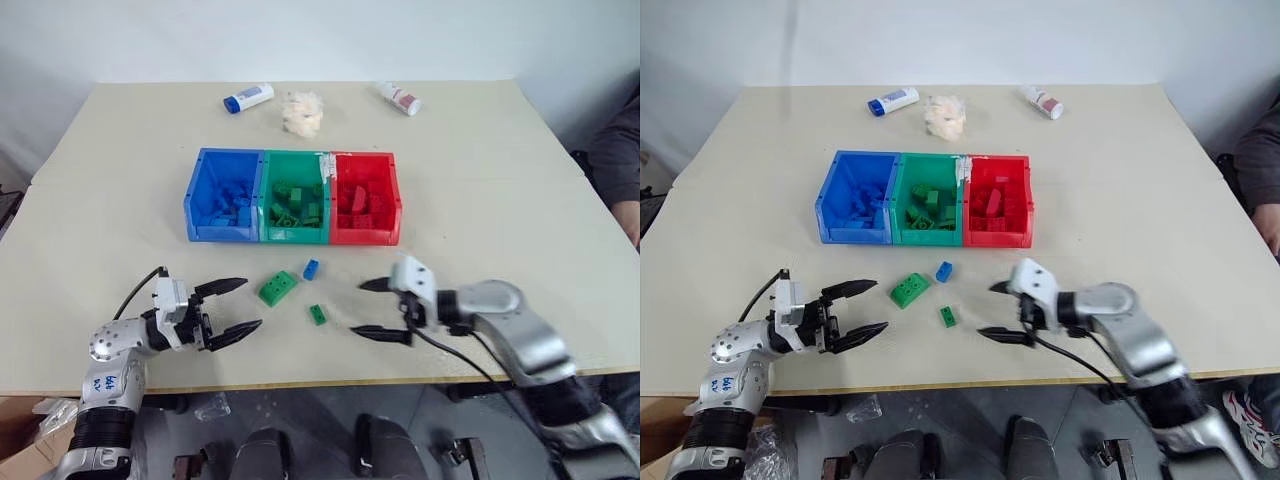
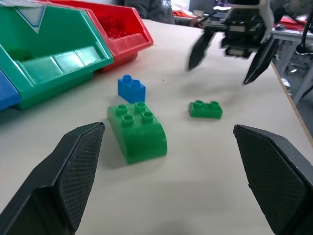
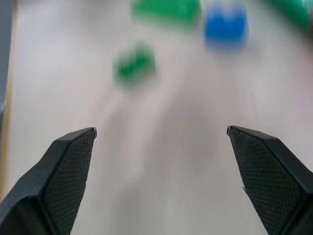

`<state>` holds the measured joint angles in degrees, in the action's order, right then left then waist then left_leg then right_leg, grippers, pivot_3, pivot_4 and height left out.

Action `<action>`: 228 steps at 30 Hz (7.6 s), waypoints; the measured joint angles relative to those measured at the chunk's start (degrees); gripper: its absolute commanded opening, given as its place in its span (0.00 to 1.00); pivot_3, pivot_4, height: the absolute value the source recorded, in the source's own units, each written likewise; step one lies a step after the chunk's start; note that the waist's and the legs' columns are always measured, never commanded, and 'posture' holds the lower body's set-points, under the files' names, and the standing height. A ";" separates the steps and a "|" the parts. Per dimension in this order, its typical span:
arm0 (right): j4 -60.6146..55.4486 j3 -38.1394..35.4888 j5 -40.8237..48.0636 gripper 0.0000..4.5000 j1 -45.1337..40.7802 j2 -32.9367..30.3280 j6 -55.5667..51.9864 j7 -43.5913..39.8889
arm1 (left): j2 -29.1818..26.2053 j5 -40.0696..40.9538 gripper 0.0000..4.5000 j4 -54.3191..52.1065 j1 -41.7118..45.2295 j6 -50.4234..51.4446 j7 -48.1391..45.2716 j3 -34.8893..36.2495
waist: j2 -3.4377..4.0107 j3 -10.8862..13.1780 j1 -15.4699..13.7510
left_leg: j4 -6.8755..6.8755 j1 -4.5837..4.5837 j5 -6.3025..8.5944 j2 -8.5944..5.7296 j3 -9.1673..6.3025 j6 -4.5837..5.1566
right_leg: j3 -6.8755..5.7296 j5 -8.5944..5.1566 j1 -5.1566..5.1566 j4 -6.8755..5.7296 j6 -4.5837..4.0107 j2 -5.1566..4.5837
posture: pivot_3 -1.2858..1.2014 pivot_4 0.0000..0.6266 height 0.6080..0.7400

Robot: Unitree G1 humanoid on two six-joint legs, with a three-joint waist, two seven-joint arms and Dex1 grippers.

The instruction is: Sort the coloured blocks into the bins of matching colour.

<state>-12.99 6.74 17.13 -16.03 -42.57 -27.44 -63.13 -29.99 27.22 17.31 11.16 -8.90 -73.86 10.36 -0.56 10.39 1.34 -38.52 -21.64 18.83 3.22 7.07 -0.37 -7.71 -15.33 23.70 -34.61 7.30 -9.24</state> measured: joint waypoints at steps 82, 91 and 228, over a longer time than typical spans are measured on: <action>37.43 5.43 -9.78 0.99 -36.12 32.03 14.79 19.88 | -5.79 7.59 1.00 -1.77 -0.24 6.31 -11.32 1.94 | 0.04 0.02 1.68 | -0.54 -0.68 0.31 0.69 0.33 -0.42 | 0.18 -0.14 0.90 -0.49 -0.32 0.67 | 0.52 0.24 1.00; 15.74 5.11 -2.18 0.99 -20.00 16.66 10.63 2.57 | -4.91 5.96 1.00 -0.86 0.28 6.29 -8.73 1.90 | 0.03 0.01 1.38 | -0.57 -0.65 0.30 0.69 0.30 -0.41 | 0.20 -0.13 0.86 -0.48 -0.30 0.67 | 0.52 0.24 1.00; 8.08 -11.65 9.97 1.00 -2.28 7.09 12.06 0.21 | 10.17 -12.53 0.99 -24.43 1.57 30.10 41.21 -14.87 | 0.10 -0.04 -1.64 | -1.02 -0.52 0.20 0.63 0.48 -0.33 | 0.53 0.00 0.81 -0.80 -0.31 0.67 | 0.52 0.24 1.00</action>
<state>-4.91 -4.91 27.09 -18.31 -35.48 -15.38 -62.93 -19.81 14.69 -7.12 12.72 21.20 -32.65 -4.50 -0.45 10.35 -0.31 -39.54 -22.16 19.02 3.85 7.54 -0.70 -7.19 -15.33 24.52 -35.41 6.99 -8.58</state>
